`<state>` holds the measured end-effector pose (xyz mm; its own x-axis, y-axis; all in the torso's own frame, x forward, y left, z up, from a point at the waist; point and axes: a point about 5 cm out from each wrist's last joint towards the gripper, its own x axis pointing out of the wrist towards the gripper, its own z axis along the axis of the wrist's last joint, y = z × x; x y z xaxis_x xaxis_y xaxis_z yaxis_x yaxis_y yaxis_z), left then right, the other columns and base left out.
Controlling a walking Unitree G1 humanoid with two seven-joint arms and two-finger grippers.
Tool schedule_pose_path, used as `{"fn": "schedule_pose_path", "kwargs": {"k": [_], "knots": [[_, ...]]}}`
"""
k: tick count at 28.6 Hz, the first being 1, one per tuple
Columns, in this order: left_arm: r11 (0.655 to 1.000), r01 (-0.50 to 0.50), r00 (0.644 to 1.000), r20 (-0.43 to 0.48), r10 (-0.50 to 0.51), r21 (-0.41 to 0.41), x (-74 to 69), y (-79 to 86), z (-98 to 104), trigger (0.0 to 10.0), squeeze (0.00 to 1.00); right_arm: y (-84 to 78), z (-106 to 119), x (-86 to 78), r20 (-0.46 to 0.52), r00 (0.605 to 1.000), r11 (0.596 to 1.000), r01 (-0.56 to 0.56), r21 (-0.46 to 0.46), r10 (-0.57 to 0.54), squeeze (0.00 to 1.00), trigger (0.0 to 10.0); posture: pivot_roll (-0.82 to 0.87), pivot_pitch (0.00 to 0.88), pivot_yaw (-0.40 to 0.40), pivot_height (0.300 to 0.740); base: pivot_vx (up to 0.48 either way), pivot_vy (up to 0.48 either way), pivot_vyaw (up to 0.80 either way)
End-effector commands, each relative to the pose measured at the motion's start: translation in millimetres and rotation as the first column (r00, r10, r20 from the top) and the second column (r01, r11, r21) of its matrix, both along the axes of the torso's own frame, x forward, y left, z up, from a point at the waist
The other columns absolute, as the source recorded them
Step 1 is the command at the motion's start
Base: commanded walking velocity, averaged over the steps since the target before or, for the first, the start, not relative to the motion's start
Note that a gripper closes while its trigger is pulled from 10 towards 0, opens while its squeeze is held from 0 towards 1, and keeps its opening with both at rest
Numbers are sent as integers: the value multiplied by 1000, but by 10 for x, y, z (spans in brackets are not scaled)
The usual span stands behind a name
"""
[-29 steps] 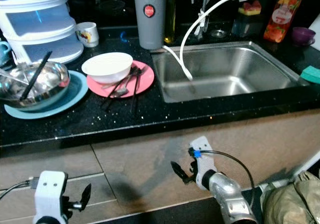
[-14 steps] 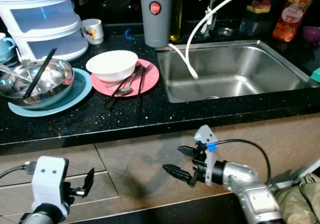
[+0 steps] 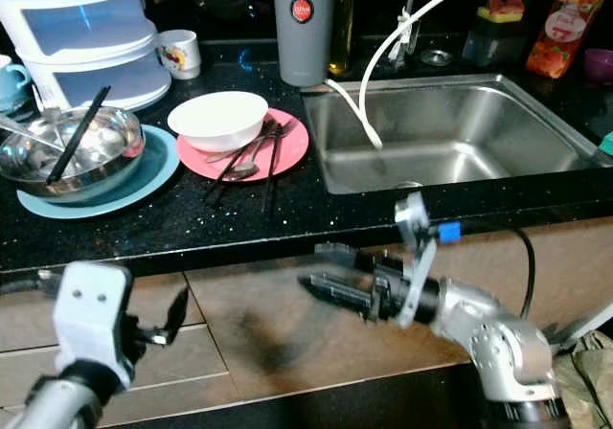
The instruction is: Kitchen organization
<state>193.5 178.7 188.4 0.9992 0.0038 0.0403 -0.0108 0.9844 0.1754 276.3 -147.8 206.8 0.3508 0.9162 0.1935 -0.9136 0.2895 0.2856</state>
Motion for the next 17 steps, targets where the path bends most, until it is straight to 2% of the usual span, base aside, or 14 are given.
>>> {"fn": "schedule_pose_path", "kwargs": {"k": [1, 3, 4, 6, 7, 8, 10, 11, 12, 13, 14, 16, 17], "knots": [[1000, -27, 1000, -4, 27, 6, 19, 60, 40, 10000, 0, 7, 93, 18, 23, 999, 999, 21, 40, -22, 0, 10000, 53, 104, -9, 740, 0, 0, 0], [999, -37, 999, 7, 37, 8, 49, 77, 76, 10000, 0, 21, 139, 34, 35, 999, 998, 25, 56, -27, 0, 10000, 54, 103, -9, 740, 0, 0, 0], [999, -43, 999, 19, 42, 10, 135, 120, 138, 10000, 0, 46, 224, 94, 62, 996, 995, 62, 75, -67, 0, 10000, 55, 99, -10, 740, 0, 0, 0], [999, -43, 999, 19, 42, 10, 135, 120, 138, 10000, 0, 46, 224, 94, 62, 996, 995, 62, 75, -67, 0, 10000, 55, 99, -10, 740, 0, 0, 0], [999, -40, 999, 29, 40, 7, 201, 151, 192, 10000, 0, 67, 287, 145, 84, 991, 992, 95, 84, -102, 0, 10000, 55, 98, -10, 740, 0, 0, 0], [999, -34, 998, 44, 33, 11, 317, 191, 274, 10000, 0, 91, 333, 293, 104, 968, 973, 224, 60, -229, 0, 10000, 53, 94, -11, 740, 0, 0, 0], [999, -34, 998, 44, 33, 11, 317, 191, 274, 10000, 0, 91, 333, 293, 104, 968, 973, 224, 60, -229, 0, 10000, 53, 94, -11, 740, 0, 0, 0], [999, -32, 997, 71, 30, 21, 428, 224, 371, 10000, 0, 100, 377, 437, 109, 925, 932, 359, 59, -363, 0, 10000, 53, 93, -10, 740, 0, 0, 0], [999, -32, 997, 71, 30, 21, 428, 224, 371, 10000, 0, 100, 377, 437, 109, 925, 932, 359, 59, -363, 0, 10000, 53, 93, -10, 740, 0, 0, 0], [999, -26, 995, 94, 23, 38, 534, 238, 464, 10000, 0, 106, 417, 538, 108, 881, 887, 455, 77, -461, 0, 10000, 51, 90, -10, 740, 0, 0, 0], [999, -26, 995, 94, 23, 38, 534, 238, 464, 10000, 0, 106, 417, 538, 108, 881, 887, 455, 77, -461, 0, 10000, 51, 90, -10, 740, 0, 0, 0], [999, -5, 990, 140, -2, 52, 717, 210, 654, 10000, 0, 118, 466, 669, 167, 769, 785, 617, 57, -617, 0, 10000, 50, 91, -7, 740, 0, 0, 0], [999, -5, 990, 140, -2, 52, 717, 210, 654, 10000, 0, 118, 466, 669, 167, 769, 785, 617, 57, -617, 0, 10000, 50, 91, -7, 740, 0, 0, 0]]}}
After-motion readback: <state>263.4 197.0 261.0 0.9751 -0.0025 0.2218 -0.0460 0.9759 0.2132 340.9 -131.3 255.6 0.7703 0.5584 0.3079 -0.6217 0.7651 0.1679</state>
